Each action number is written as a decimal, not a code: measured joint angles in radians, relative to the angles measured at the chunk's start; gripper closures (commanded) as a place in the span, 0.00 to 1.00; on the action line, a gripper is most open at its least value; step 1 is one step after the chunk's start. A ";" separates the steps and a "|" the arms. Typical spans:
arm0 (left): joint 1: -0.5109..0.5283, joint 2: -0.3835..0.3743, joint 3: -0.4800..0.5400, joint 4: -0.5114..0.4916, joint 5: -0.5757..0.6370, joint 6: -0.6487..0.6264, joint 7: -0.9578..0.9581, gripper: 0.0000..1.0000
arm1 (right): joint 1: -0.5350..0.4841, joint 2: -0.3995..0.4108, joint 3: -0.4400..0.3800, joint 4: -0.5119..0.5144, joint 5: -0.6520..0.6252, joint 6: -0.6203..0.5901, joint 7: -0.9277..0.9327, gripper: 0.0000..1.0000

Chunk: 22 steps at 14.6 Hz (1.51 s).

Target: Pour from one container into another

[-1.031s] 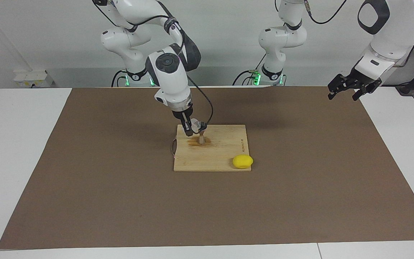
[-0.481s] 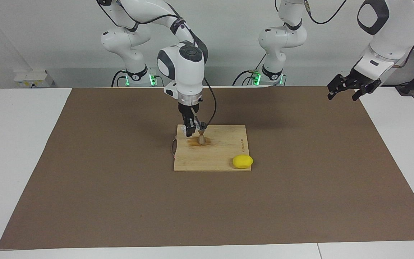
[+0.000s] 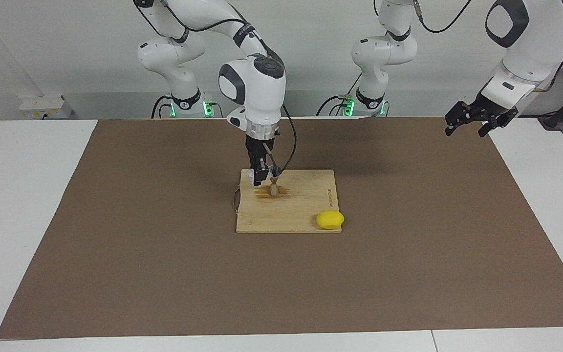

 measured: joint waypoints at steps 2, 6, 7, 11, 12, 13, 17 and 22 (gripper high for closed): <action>0.000 0.000 0.000 0.000 0.000 0.001 0.000 0.00 | -0.012 0.000 -0.002 0.000 0.092 0.000 0.002 1.00; 0.000 -0.001 0.000 0.000 0.000 0.002 -0.010 0.00 | -0.061 0.001 -0.003 0.000 0.199 0.000 -0.007 1.00; 0.000 -0.002 0.000 0.000 0.000 0.002 -0.012 0.00 | -0.072 0.001 -0.003 0.000 0.222 -0.001 -0.011 1.00; 0.000 -0.002 0.000 0.000 0.000 0.002 -0.014 0.00 | -0.102 0.003 -0.003 0.000 0.304 -0.001 -0.057 1.00; 0.000 -0.002 0.000 -0.001 0.000 0.002 -0.015 0.00 | -0.108 0.003 -0.003 0.000 0.320 -0.003 -0.075 1.00; 0.000 -0.003 0.000 -0.001 0.000 0.002 -0.015 0.00 | -0.116 0.004 -0.003 -0.001 0.337 -0.004 -0.090 1.00; 0.000 -0.003 -0.001 -0.001 0.000 0.002 -0.016 0.00 | -0.212 0.009 -0.004 -0.006 0.530 -0.008 -0.239 1.00; -0.002 -0.008 -0.006 0.001 0.000 0.002 -0.065 0.00 | -0.400 0.014 -0.009 -0.045 0.797 -0.011 -0.503 1.00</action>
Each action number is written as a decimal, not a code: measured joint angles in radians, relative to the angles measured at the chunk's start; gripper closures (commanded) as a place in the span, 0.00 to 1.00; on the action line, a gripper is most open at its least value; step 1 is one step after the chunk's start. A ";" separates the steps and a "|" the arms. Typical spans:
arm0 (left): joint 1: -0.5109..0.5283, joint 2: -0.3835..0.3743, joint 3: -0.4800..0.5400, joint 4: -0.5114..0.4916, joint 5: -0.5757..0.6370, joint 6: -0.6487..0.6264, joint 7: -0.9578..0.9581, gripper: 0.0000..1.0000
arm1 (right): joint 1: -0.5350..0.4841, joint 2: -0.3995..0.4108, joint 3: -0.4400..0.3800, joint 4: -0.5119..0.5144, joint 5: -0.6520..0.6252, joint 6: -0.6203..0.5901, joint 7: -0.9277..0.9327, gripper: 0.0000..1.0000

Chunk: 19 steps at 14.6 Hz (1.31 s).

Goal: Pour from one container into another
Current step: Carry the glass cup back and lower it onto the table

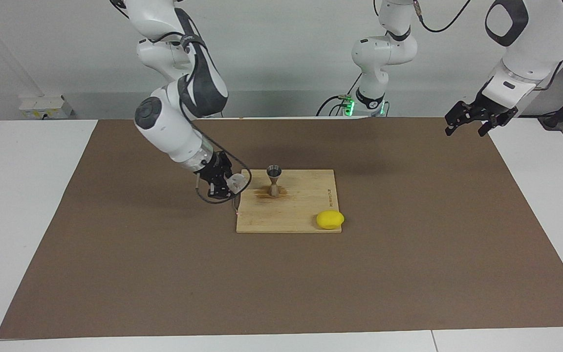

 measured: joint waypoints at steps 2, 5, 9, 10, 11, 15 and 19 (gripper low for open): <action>-0.001 -0.007 -0.002 0.001 0.000 0.000 -0.012 0.00 | -0.066 0.000 -0.002 -0.022 0.071 0.000 -0.074 1.00; -0.001 -0.014 -0.004 0.002 0.000 -0.004 -0.016 0.00 | -0.148 -0.001 -0.002 -0.057 0.130 0.001 -0.181 1.00; -0.002 -0.017 -0.044 0.005 0.030 -0.020 -0.085 0.00 | -0.255 0.001 -0.003 -0.156 0.245 0.022 -0.437 1.00; -0.002 -0.018 -0.062 0.006 0.037 -0.023 -0.112 0.00 | -0.272 0.003 -0.003 -0.171 0.263 0.025 -0.470 1.00; -0.003 -0.020 -0.074 0.006 0.041 -0.026 -0.128 0.00 | -0.283 0.008 -0.003 -0.180 0.283 0.029 -0.497 1.00; -0.001 -0.022 -0.073 0.005 0.047 -0.031 -0.137 0.00 | -0.297 0.066 -0.002 -0.193 0.377 0.060 -0.623 1.00; 0.003 -0.022 -0.067 0.005 0.049 -0.012 -0.138 0.00 | -0.308 0.107 -0.002 -0.201 0.397 0.077 -0.687 1.00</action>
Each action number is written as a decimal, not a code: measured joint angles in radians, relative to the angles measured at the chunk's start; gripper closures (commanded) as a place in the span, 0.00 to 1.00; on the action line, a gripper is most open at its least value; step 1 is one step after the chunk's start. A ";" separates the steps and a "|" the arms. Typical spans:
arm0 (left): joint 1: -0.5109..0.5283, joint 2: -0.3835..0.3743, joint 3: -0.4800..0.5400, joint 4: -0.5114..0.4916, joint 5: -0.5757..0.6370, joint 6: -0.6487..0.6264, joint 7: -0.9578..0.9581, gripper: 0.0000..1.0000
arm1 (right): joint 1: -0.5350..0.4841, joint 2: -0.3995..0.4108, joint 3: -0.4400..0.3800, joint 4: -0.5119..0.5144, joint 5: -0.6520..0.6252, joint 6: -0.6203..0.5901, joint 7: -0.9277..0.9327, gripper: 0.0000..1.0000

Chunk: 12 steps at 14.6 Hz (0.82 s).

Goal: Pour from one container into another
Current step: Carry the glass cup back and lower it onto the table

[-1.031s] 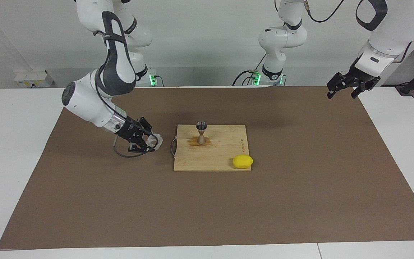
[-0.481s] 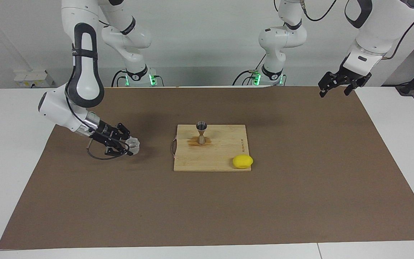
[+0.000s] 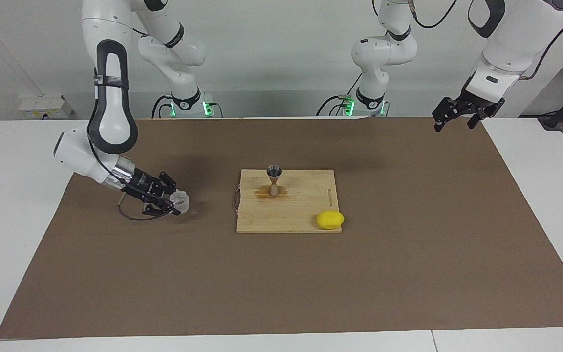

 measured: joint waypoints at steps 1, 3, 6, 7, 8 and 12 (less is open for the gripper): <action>0.000 0.000 0.003 0.000 0.000 0.014 -0.001 0.00 | -0.007 0.003 0.000 -0.004 0.002 0.000 -0.010 1.00; 0.001 0.001 0.007 0.000 0.000 0.031 -0.001 0.00 | -0.014 0.004 0.000 -0.013 0.003 0.004 -0.017 1.00; 0.002 0.011 0.008 0.000 0.000 0.040 -0.001 0.00 | -0.026 0.004 -0.001 -0.034 0.003 0.014 -0.018 0.84; 0.002 0.015 0.008 0.000 0.000 0.041 -0.001 0.00 | -0.032 0.004 -0.001 -0.040 0.003 0.021 -0.018 0.50; 0.002 0.018 0.008 0.000 0.000 0.040 -0.001 0.00 | -0.038 0.003 0.000 -0.043 0.011 0.023 -0.018 0.29; 0.002 0.022 0.007 -0.001 0.000 0.040 -0.001 0.00 | -0.060 0.001 -0.002 -0.064 0.020 0.068 -0.018 0.00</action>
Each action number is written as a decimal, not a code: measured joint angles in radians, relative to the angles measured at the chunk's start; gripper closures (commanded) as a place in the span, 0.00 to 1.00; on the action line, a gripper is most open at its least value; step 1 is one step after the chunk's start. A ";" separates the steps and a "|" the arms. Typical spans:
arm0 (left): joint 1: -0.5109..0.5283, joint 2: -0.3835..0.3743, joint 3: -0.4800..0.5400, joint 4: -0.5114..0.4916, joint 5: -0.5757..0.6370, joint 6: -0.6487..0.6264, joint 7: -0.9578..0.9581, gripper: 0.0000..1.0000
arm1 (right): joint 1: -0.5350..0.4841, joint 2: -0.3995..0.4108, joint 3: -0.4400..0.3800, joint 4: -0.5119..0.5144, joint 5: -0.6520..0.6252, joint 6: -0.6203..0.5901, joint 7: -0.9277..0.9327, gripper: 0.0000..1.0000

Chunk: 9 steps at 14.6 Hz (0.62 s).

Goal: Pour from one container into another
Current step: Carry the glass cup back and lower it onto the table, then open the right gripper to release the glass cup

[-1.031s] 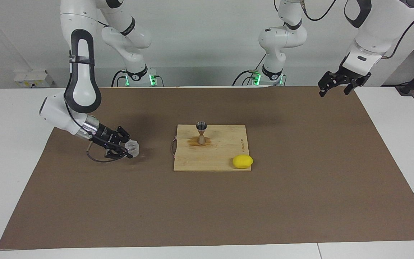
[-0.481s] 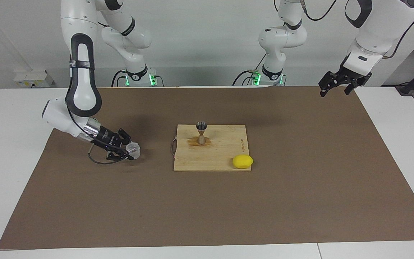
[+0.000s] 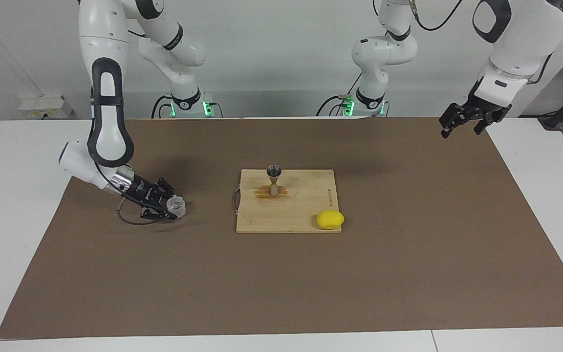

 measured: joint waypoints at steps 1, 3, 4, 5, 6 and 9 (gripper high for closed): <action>0.000 0.000 0.000 0.000 0.000 0.000 0.000 0.00 | -0.011 -0.001 -0.001 -0.002 0.000 0.003 -0.001 0.00; 0.000 0.001 -0.001 0.000 0.000 0.000 0.000 0.00 | -0.037 -0.009 -0.002 -0.006 0.000 0.005 -0.017 0.00; 0.000 0.001 -0.002 0.000 0.000 0.000 0.000 0.00 | -0.049 -0.020 -0.002 -0.009 0.000 0.005 -0.032 0.00; 0.000 0.001 -0.002 0.000 0.000 0.000 0.000 0.00 | -0.058 -0.035 -0.003 -0.015 -0.001 0.005 -0.049 0.00; 0.000 0.001 -0.002 0.000 0.000 0.000 0.000 0.00 | -0.064 -0.053 -0.004 -0.020 -0.014 0.005 -0.066 0.00; 0.000 0.001 -0.001 0.000 0.000 0.000 0.000 0.00 | -0.063 -0.114 0.000 -0.028 -0.204 0.002 -0.136 0.00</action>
